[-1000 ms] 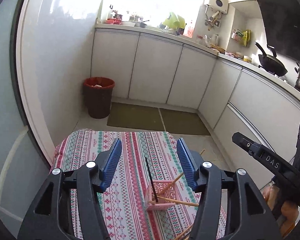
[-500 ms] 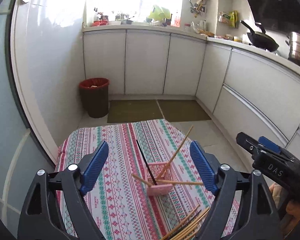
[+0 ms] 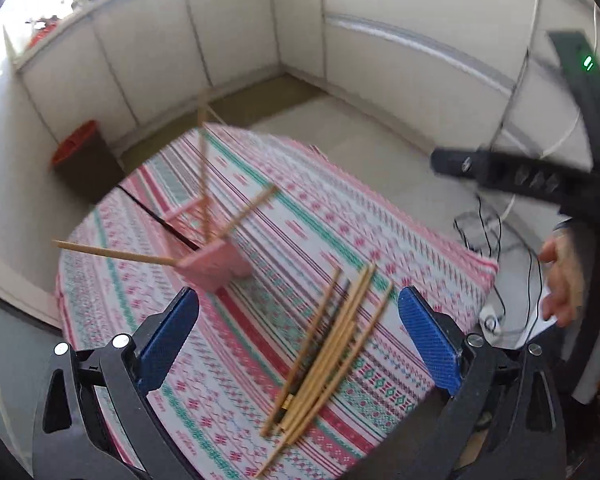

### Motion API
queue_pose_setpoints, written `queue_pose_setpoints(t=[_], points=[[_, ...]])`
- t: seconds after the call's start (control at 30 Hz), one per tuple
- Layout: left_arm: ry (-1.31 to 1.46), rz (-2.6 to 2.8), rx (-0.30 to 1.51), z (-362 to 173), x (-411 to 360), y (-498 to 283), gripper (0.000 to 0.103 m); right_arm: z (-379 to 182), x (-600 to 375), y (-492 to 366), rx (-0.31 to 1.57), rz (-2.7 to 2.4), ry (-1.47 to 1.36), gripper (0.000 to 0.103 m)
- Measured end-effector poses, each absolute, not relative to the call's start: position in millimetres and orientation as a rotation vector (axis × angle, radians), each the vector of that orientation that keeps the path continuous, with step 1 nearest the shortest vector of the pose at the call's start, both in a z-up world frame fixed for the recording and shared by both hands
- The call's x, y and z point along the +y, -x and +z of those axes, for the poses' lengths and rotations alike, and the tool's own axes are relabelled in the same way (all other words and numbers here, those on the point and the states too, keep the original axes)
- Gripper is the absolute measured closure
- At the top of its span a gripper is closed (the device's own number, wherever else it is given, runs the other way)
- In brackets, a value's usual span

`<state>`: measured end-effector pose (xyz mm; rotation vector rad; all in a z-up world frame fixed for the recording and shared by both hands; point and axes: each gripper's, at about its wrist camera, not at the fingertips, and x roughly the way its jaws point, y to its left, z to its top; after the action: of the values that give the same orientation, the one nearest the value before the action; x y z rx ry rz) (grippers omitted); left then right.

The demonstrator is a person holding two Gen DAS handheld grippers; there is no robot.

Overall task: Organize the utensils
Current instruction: 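Move both open grippers back over the remaining chopsticks, then grasp a wooden chopstick with the left gripper while the right gripper grasps another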

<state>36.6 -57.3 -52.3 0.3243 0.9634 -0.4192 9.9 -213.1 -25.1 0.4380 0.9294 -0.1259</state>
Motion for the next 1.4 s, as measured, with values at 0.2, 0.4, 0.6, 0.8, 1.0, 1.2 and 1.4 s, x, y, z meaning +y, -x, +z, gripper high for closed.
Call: queue_pose_setpoints(t=[0.2,0.4,0.6,0.8,1.0,1.2,1.4], points=[[-0.367,-0.397,1.167,-133,-92,-76,0.018,-56,-237,-2,1.027,-0.14,-0.58,0.007],[-0.416,-0.363,1.247,-182,-113,-101,0.061,-76,-232,-10,1.118,-0.097,-0.622,0.007],[-0.414,-0.346,1.263,-194,-114,-116,0.067,-85,-232,-10,1.155,-0.108,-0.646,0.007],[-0.428,-0.351,1.287,-209,-112,-121,0.083,-101,-234,-10,1.204,-0.154,-0.653,0.007],[-0.379,-0.371,1.253,-207,-94,-115,0.095,-124,-224,-12,1.285,-0.155,-0.701,0.007],[-0.392,-0.347,1.123,-164,-70,-83,0.097,-146,-195,-15,1.346,-0.17,-0.685,0.02],[-0.349,-0.338,0.955,-101,-45,-43,0.098,-158,-165,-25,1.371,-0.212,-0.62,0.041]])
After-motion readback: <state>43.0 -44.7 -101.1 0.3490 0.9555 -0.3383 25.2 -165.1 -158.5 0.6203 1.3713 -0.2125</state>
